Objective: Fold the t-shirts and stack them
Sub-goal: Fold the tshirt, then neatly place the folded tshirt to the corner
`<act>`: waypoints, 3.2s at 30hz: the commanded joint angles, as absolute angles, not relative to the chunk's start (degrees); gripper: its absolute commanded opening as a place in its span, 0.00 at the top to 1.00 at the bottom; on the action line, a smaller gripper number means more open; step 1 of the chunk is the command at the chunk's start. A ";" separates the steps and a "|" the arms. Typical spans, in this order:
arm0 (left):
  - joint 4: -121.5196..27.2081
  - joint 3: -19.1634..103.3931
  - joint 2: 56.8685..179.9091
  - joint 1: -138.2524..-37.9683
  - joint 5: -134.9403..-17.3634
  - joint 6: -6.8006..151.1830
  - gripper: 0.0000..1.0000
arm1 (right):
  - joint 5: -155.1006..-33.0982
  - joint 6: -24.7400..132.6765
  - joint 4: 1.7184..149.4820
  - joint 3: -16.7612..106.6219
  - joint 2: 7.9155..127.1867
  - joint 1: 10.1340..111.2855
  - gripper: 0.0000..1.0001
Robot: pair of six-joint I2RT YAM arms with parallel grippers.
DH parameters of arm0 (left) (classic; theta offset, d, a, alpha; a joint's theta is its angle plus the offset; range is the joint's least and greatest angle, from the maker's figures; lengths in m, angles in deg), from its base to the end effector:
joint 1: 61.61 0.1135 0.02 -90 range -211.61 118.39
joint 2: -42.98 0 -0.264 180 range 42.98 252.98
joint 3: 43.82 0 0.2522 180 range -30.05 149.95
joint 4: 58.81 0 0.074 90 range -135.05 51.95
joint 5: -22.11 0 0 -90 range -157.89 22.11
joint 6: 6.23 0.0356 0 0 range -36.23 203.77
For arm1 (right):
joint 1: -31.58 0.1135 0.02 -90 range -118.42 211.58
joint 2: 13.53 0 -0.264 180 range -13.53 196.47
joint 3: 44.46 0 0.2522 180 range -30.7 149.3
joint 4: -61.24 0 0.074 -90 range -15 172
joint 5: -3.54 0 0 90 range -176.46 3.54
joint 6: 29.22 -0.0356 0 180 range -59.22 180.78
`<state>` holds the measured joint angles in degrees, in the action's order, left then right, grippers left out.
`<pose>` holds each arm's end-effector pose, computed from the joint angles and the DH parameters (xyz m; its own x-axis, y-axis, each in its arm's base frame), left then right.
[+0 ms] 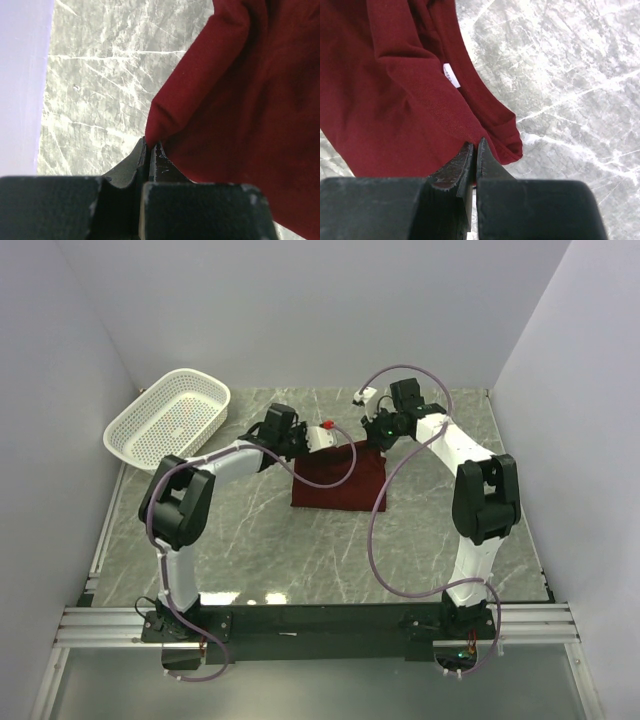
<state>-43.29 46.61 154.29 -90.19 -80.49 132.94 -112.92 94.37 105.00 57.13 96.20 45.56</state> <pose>0.3819 -0.2169 0.2050 0.1292 0.7705 -0.6242 0.8004 0.2906 0.5244 0.4077 0.1179 0.2430 -0.3689 -0.6022 -0.7080 -0.8249 0.5632 -0.0493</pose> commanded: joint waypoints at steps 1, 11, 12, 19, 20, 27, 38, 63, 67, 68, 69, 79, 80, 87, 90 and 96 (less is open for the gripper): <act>-43.82 49.49 155.65 -90.00 -80.99 134.22 1.00 | -111.60 92.95 102.25 56.49 93.88 45.38 1.00; -53.13 54.31 157.51 -90.00 -74.06 121.76 0.56 | -98.69 81.02 96.28 53.32 92.56 45.29 0.55; -53.31 54.84 157.16 -90.00 -73.35 120.87 0.43 | -96.24 79.95 95.93 53.15 92.29 45.38 0.53; -52.79 53.97 147.86 -89.82 -69.30 114.90 0.22 | -106.67 78.62 98.02 52.44 88.16 44.68 0.45; -51.57 52.75 146.53 -89.74 -69.56 111.32 0.21 | -112.50 81.76 100.21 52.96 88.25 44.33 0.49; -45.23 45.63 137.74 -88.33 -71.58 92.05 0.13 | -136.56 89.45 126.25 68.43 105.28 44.68 0.65; -49.27 26.29 124.73 -88.24 -75.44 78.68 0.05 | -110.55 68.08 108.93 61.76 106.53 44.15 0.54; -48.04 23.56 125.51 -86.92 -81.42 68.22 0.06 | -114.75 65.18 107.08 53.41 98.35 38.53 0.38; -48.74 21.45 123.58 -86.84 -81.60 66.46 0.06 | -113.55 61.16 107.53 53.93 100.63 38.61 0.36; -48.74 21.01 122.97 -86.84 -81.51 66.28 0.06 | -113.09 60.96 107.79 54.11 101.77 38.61 0.36; -48.74 20.23 121.75 -86.84 -81.34 66.11 0.06 | -112.74 59.13 108.14 54.28 102.22 38.61 0.35; -48.30 15.21 115.41 -86.75 -80.46 64.53 0.06 | -113.35 54.63 106.64 54.63 105.73 39.58 0.32; -48.22 15.04 115.06 -86.75 -80.37 64.52 0.06 | -112.83 54.37 106.99 55.07 106.61 39.67 0.32; -46.99 13.10 111.37 -86.75 -79.84 64.08 0.06 | -113.79 54.37 108.05 57.36 108.29 39.93 0.39; -46.46 12.75 110.40 -86.75 -79.84 64.17 0.06 | -115.72 55.33 109.10 58.33 108.55 40.28 0.46; -45.67 12.31 109.25 -86.75 -79.93 64.17 0.06 | -112.75 57.35 111.30 61.22 108.73 40.46 0.67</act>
